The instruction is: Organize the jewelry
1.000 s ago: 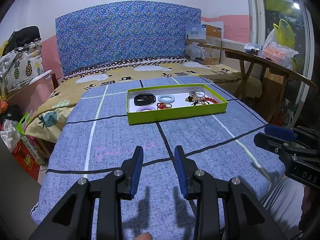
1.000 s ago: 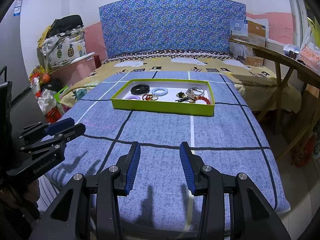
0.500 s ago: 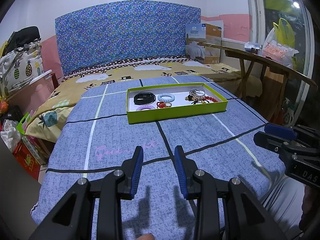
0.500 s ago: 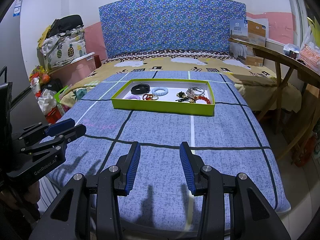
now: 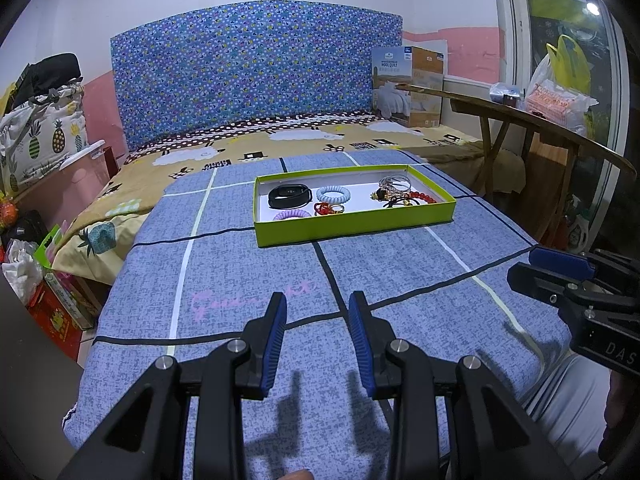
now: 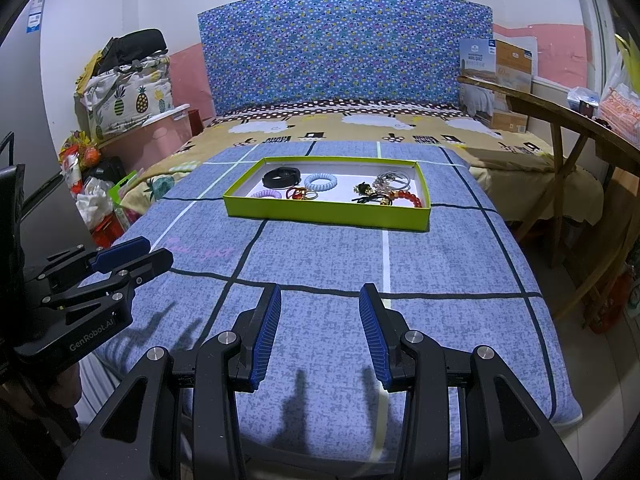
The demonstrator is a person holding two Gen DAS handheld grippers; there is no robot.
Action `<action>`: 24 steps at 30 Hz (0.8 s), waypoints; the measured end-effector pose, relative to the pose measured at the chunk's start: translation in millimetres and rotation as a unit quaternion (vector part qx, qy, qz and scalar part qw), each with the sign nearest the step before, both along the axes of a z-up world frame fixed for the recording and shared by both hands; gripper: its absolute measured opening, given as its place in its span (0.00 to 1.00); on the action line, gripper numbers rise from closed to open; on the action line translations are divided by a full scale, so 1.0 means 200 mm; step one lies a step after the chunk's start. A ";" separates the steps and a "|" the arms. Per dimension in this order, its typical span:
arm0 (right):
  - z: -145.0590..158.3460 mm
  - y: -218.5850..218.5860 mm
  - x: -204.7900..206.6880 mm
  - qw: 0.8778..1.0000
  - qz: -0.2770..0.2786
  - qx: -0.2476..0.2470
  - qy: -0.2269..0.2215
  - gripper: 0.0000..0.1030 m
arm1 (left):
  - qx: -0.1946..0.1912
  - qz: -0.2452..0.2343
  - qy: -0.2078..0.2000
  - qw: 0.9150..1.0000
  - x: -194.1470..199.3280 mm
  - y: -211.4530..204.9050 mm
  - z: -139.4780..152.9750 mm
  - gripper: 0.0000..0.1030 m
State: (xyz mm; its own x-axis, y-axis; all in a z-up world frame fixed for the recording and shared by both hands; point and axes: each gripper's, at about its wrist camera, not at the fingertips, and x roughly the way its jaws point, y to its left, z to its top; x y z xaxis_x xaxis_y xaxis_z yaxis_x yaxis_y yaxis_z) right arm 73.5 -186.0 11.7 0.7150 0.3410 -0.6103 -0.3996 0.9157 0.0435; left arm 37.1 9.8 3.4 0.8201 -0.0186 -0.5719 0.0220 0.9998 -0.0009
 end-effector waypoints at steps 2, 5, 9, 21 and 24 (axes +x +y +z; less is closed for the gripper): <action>0.00 0.00 0.00 1.000 0.000 0.000 0.000 0.40 | 0.000 0.000 0.000 1.000 0.00 -0.01 0.00 0.33; 0.00 0.00 0.00 1.000 0.000 0.000 0.000 0.40 | 0.001 0.000 0.000 1.000 0.00 0.00 0.00 0.33; 0.00 0.00 0.00 1.000 0.000 0.000 0.000 0.40 | 0.004 0.000 -0.001 1.000 -0.01 0.00 -0.01 0.33; 0.00 0.00 0.00 1.000 0.001 0.000 0.001 0.40 | 0.006 0.006 0.001 1.000 0.00 0.00 0.00 0.33; 0.00 0.00 0.00 1.000 0.001 0.000 0.001 0.40 | 0.007 0.004 0.001 1.000 -0.01 0.00 0.00 0.33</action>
State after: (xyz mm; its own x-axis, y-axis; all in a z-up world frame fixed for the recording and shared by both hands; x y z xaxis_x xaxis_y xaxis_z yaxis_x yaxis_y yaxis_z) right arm 72.8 -185.2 11.7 0.7132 0.3418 -0.6120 -0.4009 0.9151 0.0439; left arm 35.6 10.2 2.4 0.8195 -0.0042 -0.5730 0.0136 0.9998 0.0122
